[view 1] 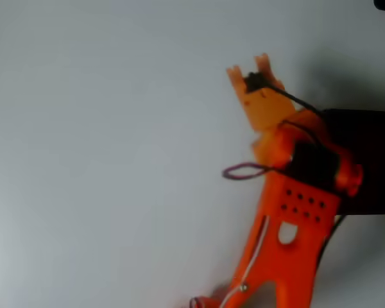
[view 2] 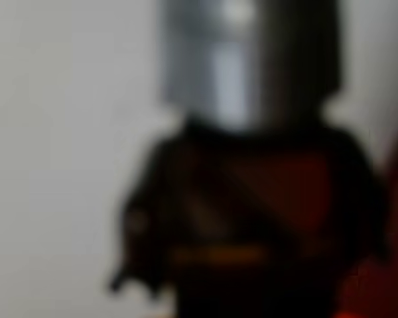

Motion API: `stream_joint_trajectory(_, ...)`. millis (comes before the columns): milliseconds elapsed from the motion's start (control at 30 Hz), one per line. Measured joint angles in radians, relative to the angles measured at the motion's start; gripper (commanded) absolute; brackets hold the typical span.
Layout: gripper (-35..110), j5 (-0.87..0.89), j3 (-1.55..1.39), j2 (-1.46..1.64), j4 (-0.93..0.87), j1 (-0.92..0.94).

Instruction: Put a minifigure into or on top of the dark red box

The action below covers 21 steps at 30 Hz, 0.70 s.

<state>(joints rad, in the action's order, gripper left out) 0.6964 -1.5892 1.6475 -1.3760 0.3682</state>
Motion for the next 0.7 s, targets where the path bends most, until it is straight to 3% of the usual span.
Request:
stream_joint_trajectory(300,0,-0.067,-0.239,0.202,0.146,0.252)
stream_joint_trajectory(600,1,-0.087,-0.201,-0.084,0.305,0.298)
stream_joint_trajectory(700,15,-0.109,-0.155,-0.17,0.31,0.308)
